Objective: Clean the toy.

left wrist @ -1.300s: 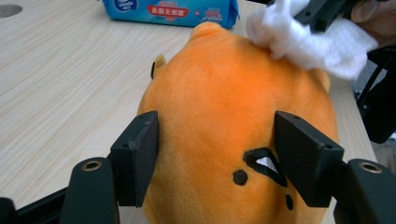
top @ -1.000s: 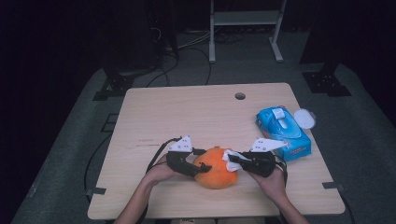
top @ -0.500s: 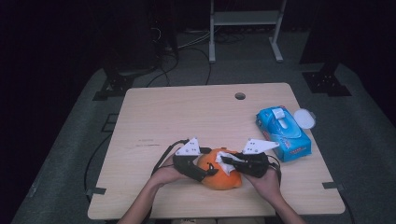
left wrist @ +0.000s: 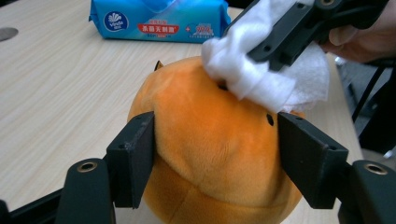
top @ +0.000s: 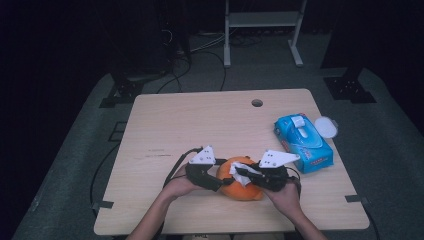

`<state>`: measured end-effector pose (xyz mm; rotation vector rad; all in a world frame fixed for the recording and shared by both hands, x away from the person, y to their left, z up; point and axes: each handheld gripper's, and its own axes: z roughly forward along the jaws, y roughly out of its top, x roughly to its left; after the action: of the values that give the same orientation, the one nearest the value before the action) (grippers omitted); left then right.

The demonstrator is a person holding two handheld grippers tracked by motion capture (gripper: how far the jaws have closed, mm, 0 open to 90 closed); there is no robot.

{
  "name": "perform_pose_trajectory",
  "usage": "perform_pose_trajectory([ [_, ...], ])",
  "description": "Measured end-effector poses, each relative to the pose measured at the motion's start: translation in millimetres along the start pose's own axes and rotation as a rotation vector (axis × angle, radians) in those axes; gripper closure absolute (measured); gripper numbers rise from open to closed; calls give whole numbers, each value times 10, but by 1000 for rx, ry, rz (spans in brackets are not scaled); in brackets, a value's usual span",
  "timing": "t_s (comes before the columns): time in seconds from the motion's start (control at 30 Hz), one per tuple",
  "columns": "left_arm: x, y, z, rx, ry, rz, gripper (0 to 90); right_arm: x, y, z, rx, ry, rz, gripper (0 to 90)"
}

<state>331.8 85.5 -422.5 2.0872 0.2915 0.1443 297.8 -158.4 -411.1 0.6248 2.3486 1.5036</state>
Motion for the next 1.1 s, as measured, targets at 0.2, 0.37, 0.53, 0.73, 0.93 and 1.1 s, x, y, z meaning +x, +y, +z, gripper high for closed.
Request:
perform_pose_trajectory([
  [0.2,79,-73,49,0,2,-68,87,-143,-71,-53,11,11,55,802],
  [0.37,44,-43,44,1,-6,-44,244,-170,-57,-96,6,-3,67,802],
  [0.53,-120,77,72,18,13,61,293,39,70,-58,-21,36,-22,802],
  [0.73,-157,70,73,30,27,95,309,-37,57,-81,-14,-9,-6,803],
  [0.93,-51,36,60,7,-11,2,205,-282,-76,-154,25,-24,91,802],
  [1.1,-2,21,77,-2,-47,-98,132,-220,-129,-160,16,-3,118,803],
])
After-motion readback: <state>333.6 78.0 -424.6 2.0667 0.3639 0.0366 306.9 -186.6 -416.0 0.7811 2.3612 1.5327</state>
